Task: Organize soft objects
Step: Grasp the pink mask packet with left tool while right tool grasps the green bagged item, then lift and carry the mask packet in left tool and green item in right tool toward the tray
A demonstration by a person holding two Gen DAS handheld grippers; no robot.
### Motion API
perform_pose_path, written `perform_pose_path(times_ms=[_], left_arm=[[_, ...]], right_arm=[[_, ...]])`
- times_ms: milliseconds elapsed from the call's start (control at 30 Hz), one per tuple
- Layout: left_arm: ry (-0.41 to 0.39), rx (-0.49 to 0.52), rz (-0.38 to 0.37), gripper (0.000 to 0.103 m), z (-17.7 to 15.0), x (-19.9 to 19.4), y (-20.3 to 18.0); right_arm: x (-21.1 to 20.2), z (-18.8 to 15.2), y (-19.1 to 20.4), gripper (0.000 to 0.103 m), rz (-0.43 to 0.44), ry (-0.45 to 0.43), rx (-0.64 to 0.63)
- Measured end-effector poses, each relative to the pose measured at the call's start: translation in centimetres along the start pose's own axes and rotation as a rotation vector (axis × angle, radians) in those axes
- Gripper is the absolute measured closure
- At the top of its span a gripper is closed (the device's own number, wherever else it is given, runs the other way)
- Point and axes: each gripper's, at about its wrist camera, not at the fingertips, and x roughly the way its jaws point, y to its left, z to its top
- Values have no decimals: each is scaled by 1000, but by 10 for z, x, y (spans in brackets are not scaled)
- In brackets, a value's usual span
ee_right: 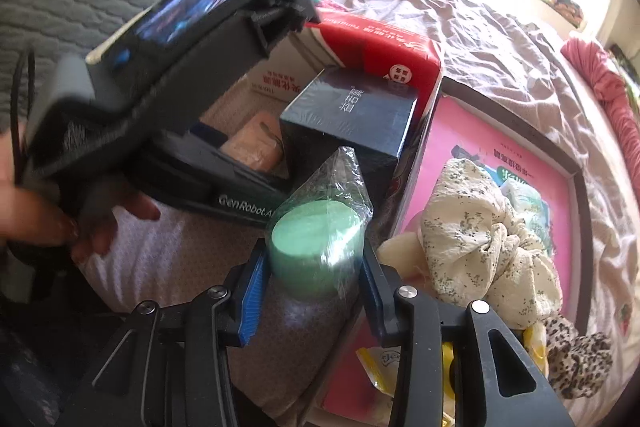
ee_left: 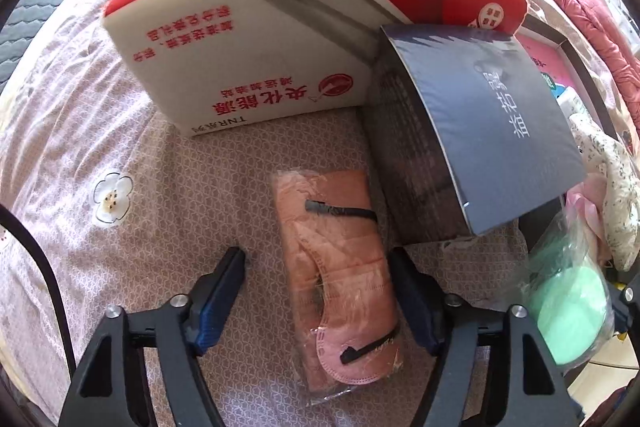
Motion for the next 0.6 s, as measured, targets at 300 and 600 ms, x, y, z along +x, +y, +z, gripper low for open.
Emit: perform_pose_path(times_ms=[300,600], left_arm=[[-24,-49,-90,66,-5,-14,33],[-36,-134,-191,66,-34,-24,66]], right_arm=[[-3,3,-1,60,25,-22,51],[5,9,0,60,39,-10,51]])
